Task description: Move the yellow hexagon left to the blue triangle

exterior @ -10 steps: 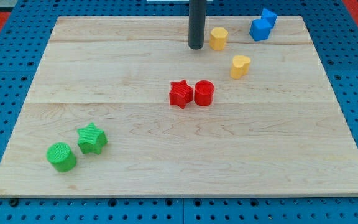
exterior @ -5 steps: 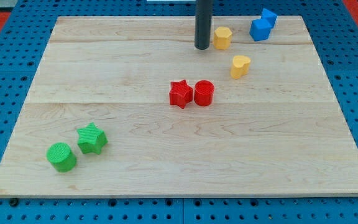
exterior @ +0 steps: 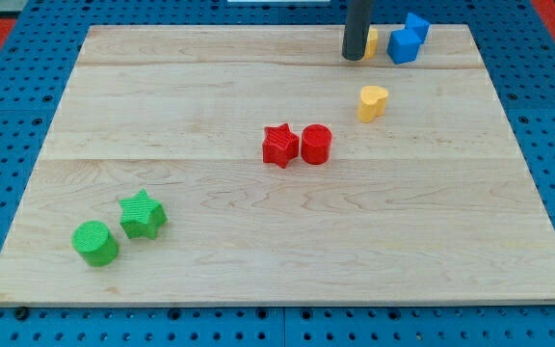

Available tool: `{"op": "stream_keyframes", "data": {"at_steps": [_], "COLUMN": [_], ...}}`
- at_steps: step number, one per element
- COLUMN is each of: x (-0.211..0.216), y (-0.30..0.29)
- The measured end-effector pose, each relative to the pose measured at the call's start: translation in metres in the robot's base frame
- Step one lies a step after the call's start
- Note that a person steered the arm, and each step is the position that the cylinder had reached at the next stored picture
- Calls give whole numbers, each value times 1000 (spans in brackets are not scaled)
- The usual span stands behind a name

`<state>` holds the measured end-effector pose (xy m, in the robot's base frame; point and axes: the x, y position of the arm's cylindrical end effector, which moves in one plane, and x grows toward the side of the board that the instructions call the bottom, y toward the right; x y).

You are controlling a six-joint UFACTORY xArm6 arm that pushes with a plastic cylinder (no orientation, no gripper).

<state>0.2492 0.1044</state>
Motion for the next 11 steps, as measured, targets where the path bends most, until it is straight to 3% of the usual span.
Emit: {"op": "stream_keyframes", "data": {"at_steps": [4,7,11], "x": [-21,18,-12], "y": [-6,-14,-8]}}
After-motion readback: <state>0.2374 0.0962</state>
